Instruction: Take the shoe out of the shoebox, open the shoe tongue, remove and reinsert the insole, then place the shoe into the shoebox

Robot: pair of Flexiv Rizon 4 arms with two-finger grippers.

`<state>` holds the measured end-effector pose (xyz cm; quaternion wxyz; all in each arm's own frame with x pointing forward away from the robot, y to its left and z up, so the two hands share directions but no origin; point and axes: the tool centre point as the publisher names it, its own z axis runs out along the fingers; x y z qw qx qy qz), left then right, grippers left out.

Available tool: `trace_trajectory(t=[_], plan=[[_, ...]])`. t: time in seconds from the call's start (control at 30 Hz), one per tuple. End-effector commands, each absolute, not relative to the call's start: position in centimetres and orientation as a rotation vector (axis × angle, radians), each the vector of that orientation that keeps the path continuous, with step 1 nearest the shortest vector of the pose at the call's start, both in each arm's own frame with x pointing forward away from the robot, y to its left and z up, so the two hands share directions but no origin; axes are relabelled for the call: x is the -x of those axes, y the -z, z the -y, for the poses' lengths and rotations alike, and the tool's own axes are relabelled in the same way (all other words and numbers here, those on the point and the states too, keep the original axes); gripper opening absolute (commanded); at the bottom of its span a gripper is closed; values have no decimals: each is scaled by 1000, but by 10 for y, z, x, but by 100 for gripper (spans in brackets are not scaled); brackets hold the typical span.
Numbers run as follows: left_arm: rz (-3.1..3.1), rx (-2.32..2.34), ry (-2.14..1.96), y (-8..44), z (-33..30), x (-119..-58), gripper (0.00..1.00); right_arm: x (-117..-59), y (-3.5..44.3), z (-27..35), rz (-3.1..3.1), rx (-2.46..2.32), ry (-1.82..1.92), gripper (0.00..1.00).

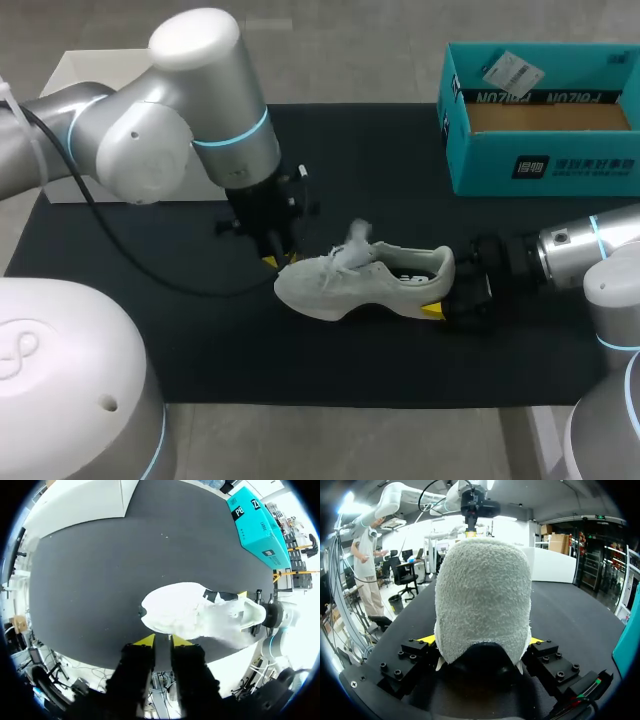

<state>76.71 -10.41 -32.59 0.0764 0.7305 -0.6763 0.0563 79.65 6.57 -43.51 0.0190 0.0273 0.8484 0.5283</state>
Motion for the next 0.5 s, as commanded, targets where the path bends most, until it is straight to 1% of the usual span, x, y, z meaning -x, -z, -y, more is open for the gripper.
trace_trajectory(t=[0.03,0.13,0.27,0.3,0.37,0.4,0.47,0.5], plan=[[2036,-2237,-40,332,107,-772,15,-797,438,-68,-2634,-86,-1637,0],[2016,-2246,-32,337,103,-771,20,-797,438,-68,-2634,-86,-1637,0],[2001,-2241,-95,335,101,-771,15,-797,438,-68,-2634,-86,-1637,0],[2006,-2234,-111,333,101,-771,16,-797,438,-68,-2634,-86,-1637,0],[2006,-2198,-187,327,103,-773,21,-797,438,-68,-2634,-86,-1637,0],[2017,-2173,-231,323,106,-774,27,-797,438,-68,-2634,-86,-1637,0],[2064,-2133,-246,313,114,-777,42,-797,438,-68,-2634,-86,-1637,0],[2083,-2106,-273,307,118,-779,47,-797,438,-68,-2634,-86,-1637,0]])
